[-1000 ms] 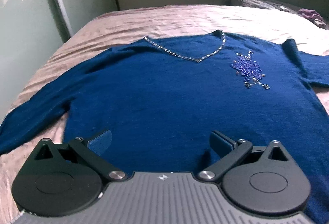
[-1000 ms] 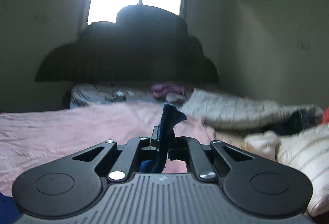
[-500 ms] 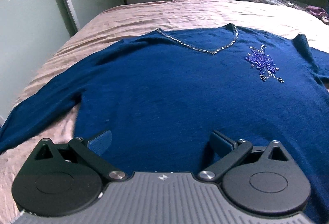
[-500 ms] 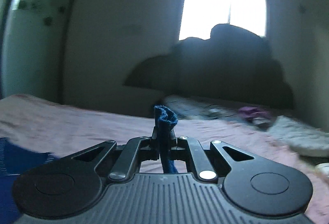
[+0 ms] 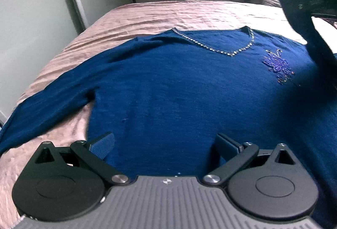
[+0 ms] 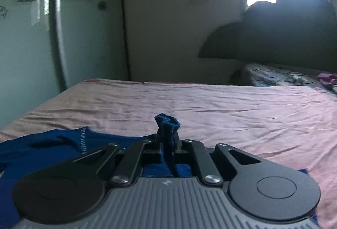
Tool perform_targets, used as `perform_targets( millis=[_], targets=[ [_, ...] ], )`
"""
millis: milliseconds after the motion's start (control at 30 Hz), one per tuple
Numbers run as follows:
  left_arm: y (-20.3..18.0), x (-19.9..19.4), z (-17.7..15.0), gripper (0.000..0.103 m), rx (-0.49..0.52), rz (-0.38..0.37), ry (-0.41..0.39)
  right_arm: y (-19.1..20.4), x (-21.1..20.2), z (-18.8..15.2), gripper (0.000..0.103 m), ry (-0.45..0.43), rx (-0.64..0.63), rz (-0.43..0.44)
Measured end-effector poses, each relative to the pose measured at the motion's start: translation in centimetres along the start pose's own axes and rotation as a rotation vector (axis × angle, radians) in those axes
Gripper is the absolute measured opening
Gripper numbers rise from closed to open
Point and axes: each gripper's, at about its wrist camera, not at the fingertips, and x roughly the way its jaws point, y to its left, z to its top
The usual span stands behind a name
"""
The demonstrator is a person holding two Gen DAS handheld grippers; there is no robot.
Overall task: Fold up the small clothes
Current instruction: 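Carry the sleeve across the sweater body with the right gripper and release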
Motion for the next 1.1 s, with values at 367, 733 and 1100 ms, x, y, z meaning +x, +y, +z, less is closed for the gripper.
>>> perform_targets(
  millis=[367,733,1100],
  targets=[
    [2.1,-0.6,-0.5,0.102,-0.018,0.028,-0.008,6.8,3.4,0.0,0.007,0.035,0.018,0.128],
    [5.0,-1.0,-1.3,0.102,-0.057,0.07,0.002,15.4,6.6,-0.7,0.007,0.098,-0.011,0.292],
    [6.9,-0.9,-1.9,0.102,-0.091,0.085,0.016,20.8,8.3,-1.9,0.007,0.17,-0.027,0.394]
  ],
)
